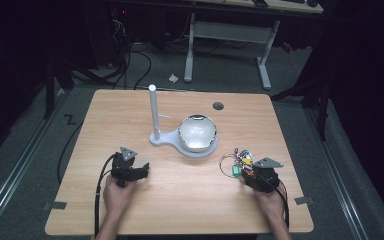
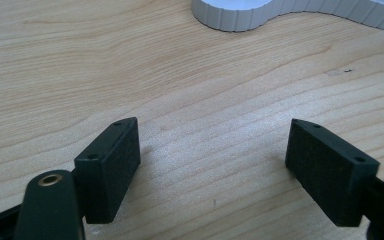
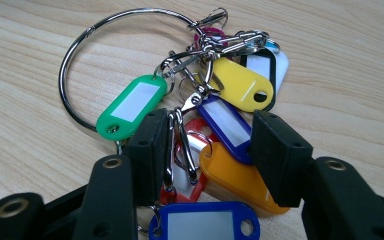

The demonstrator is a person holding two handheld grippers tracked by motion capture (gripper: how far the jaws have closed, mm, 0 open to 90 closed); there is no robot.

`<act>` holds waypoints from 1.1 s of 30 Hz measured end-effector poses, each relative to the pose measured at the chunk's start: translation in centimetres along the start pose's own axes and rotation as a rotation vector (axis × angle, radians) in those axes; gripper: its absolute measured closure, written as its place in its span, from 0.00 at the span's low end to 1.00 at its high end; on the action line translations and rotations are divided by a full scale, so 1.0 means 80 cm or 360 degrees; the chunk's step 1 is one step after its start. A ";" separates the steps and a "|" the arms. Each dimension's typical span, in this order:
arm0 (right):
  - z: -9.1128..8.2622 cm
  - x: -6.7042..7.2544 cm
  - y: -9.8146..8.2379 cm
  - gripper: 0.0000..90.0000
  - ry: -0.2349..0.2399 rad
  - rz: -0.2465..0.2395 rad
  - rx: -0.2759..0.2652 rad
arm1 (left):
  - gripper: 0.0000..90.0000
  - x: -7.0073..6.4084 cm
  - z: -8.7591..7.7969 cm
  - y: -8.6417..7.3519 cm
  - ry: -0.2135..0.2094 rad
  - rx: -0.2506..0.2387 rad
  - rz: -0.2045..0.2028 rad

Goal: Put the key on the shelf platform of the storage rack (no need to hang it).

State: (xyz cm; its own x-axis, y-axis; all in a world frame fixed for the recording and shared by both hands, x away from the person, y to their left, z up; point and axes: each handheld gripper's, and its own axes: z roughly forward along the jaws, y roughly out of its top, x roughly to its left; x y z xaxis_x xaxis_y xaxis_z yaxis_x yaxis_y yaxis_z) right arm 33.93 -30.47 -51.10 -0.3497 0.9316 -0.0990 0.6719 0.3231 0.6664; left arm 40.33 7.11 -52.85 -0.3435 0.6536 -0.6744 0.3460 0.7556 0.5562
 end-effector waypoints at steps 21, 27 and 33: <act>-0.002 -0.008 0.009 0.88 0.0091 0.0024 -0.0023 | 0.25 0.000 0.000 0.000 0.0001 0.0000 -0.0002; -0.005 -0.010 0.005 0.93 0.0113 0.0034 -0.0048 | 0.25 0.000 0.000 0.000 -0.0001 0.0001 0.0000; -0.010 -0.013 0.002 0.93 0.0145 0.0071 -0.0095 | 0.25 0.000 0.000 0.000 0.0000 -0.0001 -0.0004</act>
State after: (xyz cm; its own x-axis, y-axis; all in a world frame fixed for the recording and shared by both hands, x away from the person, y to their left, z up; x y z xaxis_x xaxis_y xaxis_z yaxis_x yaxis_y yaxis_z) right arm 33.90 -31.50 -50.28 -0.3802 0.9249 -0.0023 0.6490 0.2686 0.7118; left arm 40.34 7.10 -52.84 -0.3444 0.6516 -0.6758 0.3447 0.7574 0.5546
